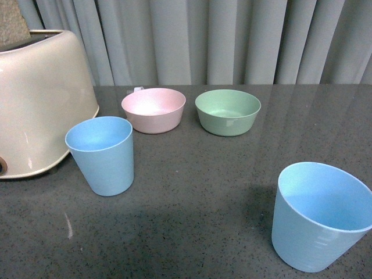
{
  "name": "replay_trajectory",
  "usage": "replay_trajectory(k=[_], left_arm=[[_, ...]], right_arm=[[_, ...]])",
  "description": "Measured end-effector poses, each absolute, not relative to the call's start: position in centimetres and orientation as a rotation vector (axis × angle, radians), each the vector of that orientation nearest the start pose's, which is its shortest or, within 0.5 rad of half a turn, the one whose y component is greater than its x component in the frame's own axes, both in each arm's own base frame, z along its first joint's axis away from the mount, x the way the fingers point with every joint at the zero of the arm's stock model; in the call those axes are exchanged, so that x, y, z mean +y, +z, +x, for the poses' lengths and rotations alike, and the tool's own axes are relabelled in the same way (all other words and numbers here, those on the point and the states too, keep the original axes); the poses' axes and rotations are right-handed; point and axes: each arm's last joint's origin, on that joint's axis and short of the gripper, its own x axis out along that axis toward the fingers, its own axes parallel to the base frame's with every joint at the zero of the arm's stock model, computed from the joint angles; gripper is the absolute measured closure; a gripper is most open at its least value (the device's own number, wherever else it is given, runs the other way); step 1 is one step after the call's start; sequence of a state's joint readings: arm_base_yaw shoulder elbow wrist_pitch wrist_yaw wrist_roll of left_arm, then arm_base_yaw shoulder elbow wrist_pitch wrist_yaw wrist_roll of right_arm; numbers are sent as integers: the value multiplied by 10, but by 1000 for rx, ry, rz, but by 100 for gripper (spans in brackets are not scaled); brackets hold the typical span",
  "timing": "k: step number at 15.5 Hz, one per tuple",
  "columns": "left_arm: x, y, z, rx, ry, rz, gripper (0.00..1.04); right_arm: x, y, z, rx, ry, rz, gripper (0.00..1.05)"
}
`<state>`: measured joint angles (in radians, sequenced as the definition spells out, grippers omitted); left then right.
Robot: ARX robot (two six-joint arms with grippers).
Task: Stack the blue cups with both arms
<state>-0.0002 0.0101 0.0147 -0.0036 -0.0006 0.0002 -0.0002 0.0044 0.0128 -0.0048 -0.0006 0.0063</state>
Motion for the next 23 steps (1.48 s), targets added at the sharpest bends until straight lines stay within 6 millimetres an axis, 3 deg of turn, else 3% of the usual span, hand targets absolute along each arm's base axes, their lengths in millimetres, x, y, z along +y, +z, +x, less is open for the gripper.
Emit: replay_trajectory(k=[11,12,14,17,19,22,23], left_arm=[[0,167,97,2,1,0,7],[-1,164,98,119,35,7,7],[-4,173,99,155,35,22,7],[-4,208,100,35,-24,10,7],[1,224,121,4,-68,36,7],[1,272,180,-84,-235,105,7],[-4,277,202,-47,-304,114,7]], right_arm=[[0,167,97,-4,0,6,7],[0,167,97,-4,0,6,7],[0,167,97,-4,0,6,7],[0,167,97,-4,0,6,7],[0,167,97,-4,0,6,7],[0,167,97,-4,0,6,7],[0,167,97,-4,0,6,7]])
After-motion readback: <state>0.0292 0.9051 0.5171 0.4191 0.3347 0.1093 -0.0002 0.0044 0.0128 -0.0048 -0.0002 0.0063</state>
